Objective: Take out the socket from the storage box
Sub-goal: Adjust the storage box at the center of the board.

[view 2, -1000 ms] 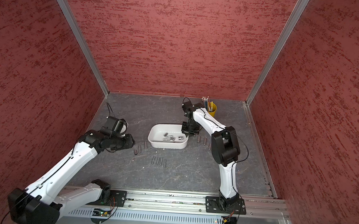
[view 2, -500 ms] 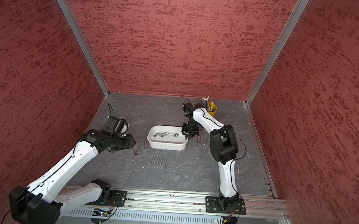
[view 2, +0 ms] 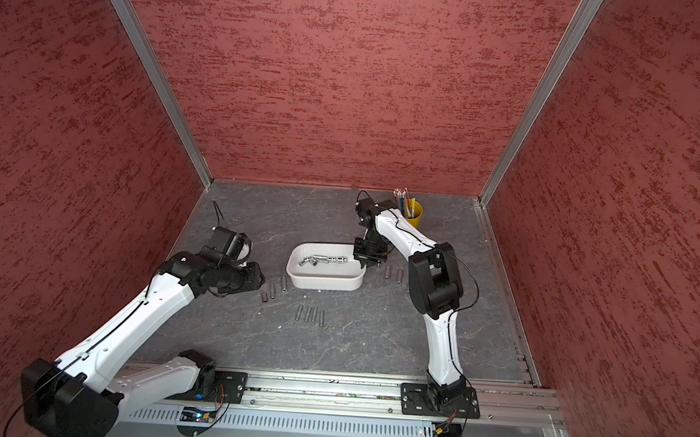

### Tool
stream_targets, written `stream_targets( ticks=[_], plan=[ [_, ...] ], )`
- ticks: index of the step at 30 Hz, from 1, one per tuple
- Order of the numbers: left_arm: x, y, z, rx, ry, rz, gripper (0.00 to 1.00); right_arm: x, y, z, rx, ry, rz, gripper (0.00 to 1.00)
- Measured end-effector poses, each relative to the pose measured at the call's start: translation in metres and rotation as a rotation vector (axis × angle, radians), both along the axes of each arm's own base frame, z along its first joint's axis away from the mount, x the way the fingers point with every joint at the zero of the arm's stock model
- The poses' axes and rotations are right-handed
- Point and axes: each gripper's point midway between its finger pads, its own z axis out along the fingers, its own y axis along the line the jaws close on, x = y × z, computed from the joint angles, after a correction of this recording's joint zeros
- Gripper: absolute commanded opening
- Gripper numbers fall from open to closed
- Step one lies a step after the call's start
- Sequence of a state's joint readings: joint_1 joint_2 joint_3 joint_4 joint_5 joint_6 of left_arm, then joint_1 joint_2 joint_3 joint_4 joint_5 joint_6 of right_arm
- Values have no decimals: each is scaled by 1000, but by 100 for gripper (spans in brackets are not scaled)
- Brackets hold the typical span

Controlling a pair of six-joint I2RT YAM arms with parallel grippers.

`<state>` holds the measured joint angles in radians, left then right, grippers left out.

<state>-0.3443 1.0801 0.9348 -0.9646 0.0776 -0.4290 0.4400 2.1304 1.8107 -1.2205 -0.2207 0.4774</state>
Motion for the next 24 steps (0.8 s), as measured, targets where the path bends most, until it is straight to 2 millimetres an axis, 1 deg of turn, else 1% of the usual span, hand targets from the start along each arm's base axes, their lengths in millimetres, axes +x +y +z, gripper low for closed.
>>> stream_targets(
  ticks=[5, 8, 14, 21, 24],
  plan=[
    [0, -1, 0, 0, 0, -4, 41, 7, 1, 0, 4, -31, 12, 7],
    [0, -1, 0, 1, 0, -5, 40, 11, 1, 0, 4, -50, 15, 10],
    [-1, -2, -1, 5, 1, -9, 41, 21, 3, -2, 13, -93, 19, 12],
    [-1, -2, -2, 10, 7, -12, 41, 19, 2, -16, 12, -91, 21, 14],
    [-1, -2, -3, 11, 8, -12, 41, 18, 2, -21, 11, -89, 20, 20]
  ],
)
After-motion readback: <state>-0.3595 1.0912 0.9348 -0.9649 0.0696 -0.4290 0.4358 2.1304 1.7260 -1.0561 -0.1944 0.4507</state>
